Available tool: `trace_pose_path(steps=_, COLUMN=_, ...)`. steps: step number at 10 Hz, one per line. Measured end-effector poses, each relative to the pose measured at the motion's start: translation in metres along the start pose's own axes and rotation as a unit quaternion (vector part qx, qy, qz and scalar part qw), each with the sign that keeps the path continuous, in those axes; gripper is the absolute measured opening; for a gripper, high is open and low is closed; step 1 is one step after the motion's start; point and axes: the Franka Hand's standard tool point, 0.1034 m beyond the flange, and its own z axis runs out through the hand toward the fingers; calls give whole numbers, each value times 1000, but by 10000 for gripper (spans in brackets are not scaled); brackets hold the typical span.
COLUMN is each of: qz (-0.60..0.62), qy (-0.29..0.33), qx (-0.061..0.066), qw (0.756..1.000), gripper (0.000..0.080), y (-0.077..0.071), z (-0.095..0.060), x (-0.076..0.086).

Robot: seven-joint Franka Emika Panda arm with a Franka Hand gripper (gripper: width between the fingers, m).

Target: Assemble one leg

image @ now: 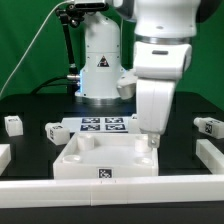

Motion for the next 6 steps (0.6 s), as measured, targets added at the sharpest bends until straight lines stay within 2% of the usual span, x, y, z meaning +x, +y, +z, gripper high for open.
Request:
trace_pose_path(steps=1, qz=-21, qy=10, qx=-29, qw=999, gripper=650, y=0, z=-4, x=-9)
trace_pose_path(steps=2, qz=-19, qy=8, qx=-24, qw=999, gripper=650, y=-4, z=-6, x=-15)
trace_pose_path(steps=6, qz=-17, qy=8, qx=-23, qw=1000, gripper=650, y=-4, z=-4, x=-15)
